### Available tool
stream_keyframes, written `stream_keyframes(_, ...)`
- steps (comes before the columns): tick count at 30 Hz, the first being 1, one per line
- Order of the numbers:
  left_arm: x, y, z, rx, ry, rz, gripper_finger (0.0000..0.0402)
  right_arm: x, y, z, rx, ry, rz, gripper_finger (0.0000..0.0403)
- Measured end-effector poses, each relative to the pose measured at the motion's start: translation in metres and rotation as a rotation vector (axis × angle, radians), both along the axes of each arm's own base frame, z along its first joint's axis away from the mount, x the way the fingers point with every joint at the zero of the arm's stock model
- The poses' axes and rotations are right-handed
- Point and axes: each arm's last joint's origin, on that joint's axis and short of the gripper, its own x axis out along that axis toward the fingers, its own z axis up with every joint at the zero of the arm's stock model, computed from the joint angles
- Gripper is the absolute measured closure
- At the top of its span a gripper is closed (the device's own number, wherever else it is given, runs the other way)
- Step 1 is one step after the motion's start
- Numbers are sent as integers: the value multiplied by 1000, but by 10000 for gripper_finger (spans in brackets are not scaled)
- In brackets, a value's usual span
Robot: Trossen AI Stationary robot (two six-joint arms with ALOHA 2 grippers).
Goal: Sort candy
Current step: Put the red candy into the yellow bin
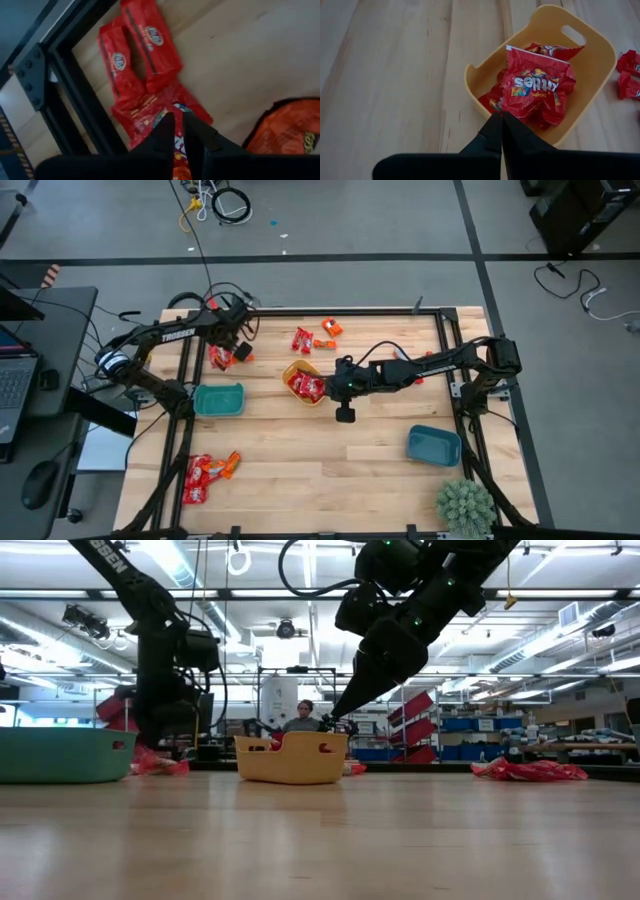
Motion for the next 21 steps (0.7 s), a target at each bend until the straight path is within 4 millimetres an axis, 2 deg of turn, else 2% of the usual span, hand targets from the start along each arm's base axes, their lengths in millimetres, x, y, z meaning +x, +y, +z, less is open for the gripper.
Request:
stream_keyframes(12,-5,5,-4,-18,-36,-13,261,0,0,0,3,0,3,402)
stream_keyframes(18,-20,3,-25,-86,-17,57,240,0,0,0,5,-1,6,402)
stream_keyframes(21,-18,5,-27,-60,-11,68,238,0,0,0,4,0,7,402)
